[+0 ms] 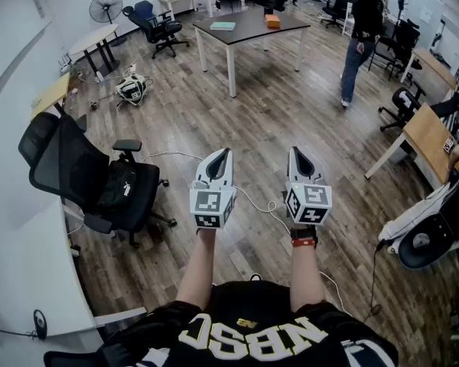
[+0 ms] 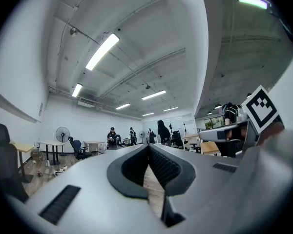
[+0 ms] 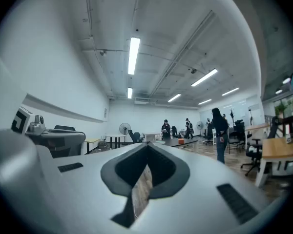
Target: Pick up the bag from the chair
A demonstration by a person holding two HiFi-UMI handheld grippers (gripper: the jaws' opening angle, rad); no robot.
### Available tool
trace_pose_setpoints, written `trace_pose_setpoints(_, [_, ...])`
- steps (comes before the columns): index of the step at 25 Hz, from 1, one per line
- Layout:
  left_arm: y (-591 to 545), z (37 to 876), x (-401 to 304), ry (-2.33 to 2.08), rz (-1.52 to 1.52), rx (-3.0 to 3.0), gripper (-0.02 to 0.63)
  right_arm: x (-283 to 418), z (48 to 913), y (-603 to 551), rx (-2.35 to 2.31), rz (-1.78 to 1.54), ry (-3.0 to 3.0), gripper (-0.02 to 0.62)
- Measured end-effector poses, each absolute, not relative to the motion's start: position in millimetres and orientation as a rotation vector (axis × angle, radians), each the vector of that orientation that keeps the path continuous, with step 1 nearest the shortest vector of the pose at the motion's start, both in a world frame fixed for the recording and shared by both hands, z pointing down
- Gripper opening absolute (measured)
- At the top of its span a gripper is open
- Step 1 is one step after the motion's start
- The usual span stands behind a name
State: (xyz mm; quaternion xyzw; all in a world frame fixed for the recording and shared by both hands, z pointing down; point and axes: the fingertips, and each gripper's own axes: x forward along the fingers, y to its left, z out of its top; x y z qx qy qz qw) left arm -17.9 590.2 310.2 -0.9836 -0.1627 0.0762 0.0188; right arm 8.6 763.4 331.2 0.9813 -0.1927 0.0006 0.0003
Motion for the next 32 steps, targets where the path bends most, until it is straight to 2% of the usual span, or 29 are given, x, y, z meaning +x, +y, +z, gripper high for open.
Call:
trace_pose_setpoints(11, [612, 322, -22, -0.398, 0.194, -3.076, 0.015, 11, 348, 784, 3.084, 0.035, -0.713, 0.009])
trace_pose_setpoints(20, [600, 341, -12, -0.350, 0.113, -3.083, 0.015, 17, 366, 752, 3.086, 0.044, -0.922, 0.009])
trace_pose_setpoints(26, [582, 340, 30, -0.348, 0.132, -3.085, 0.015, 53, 367, 715, 3.041, 0.061, -1.003, 0.009])
trace_pose_setpoints(32, [496, 318, 93, -0.267, 0.215, -3.109, 0.015, 117, 347, 644, 3.006, 0.022, -1.073, 0.009])
